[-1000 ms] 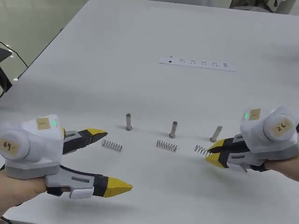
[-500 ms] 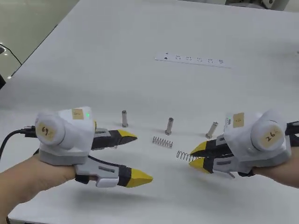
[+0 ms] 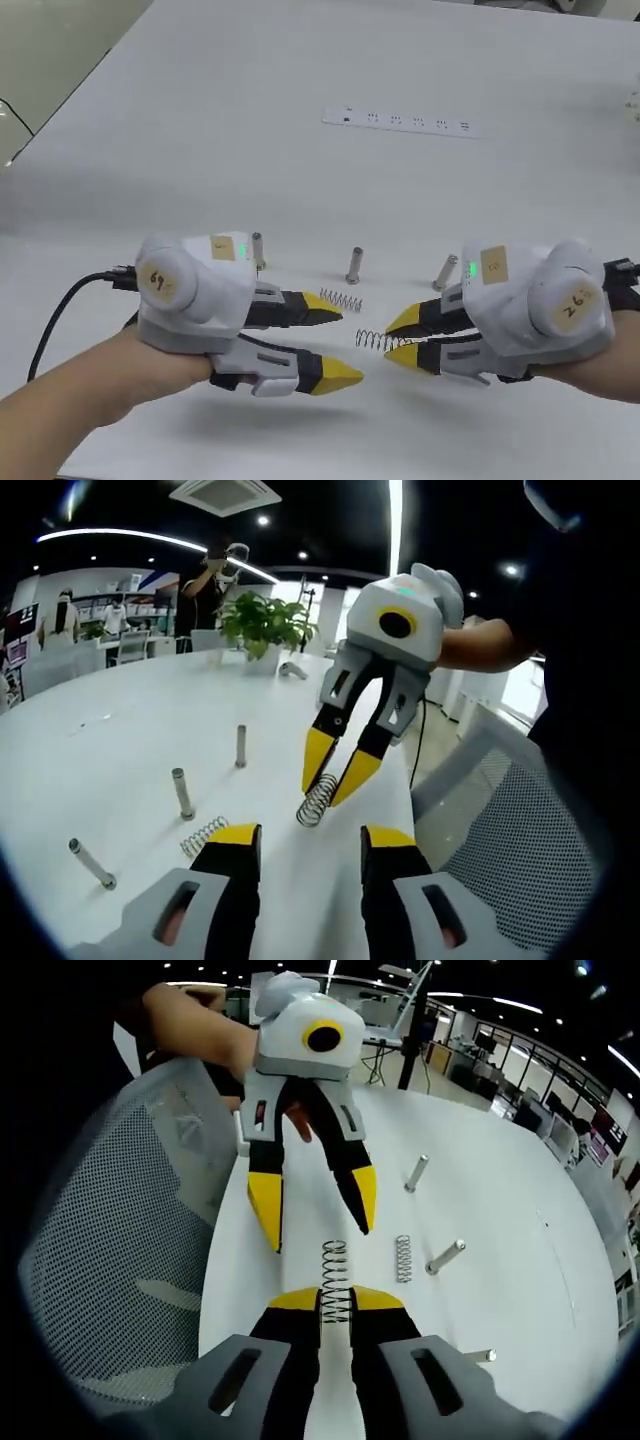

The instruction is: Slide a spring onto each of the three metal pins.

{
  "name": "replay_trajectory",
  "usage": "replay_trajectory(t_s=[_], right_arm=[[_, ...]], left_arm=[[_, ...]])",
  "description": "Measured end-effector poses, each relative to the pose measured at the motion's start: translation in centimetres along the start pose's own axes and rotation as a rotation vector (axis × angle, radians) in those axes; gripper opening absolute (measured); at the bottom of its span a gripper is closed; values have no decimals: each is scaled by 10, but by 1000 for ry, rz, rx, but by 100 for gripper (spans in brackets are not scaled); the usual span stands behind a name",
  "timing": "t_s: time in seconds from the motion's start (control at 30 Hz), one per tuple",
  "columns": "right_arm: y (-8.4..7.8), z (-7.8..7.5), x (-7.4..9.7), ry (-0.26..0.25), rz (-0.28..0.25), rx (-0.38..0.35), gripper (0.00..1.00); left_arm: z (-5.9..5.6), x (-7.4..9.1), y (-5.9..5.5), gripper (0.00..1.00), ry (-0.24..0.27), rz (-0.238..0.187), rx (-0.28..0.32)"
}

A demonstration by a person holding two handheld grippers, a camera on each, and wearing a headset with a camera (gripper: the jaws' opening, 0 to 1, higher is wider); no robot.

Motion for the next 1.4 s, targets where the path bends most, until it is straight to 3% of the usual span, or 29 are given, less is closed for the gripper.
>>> replay_trajectory(t_s=[0.13,0.5,0.7,1.17,1.4], right_arm=[[2,1,1,3,-6,8,8],[6,0,4,9,-21,24,8],[8,1,4,15,-21,33,8],[9,-1,5,14,-24,34,9],[-3,-1,8,15,3,-4,12]], left_arm=[[0,-2,5,26,-8,-25,3],[-2,-12,9,16,-42,-19,-32],[-4,-13,10,4,-59,-15,-51],[-5,-11,13,3,-60,-23,-76],[-8,-11,13,3,-72,-24,-65]])
Point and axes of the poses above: the centre of the closed fingertips' face, and the gripper's own axes: x roughly backward along the fingers, z roughly to its left, y roughly out of its top, the point moved 4 cm from there along x, roughly backward along the fingers, and after that the axes turned 6 degrees about -y, right-handed, at the moved point
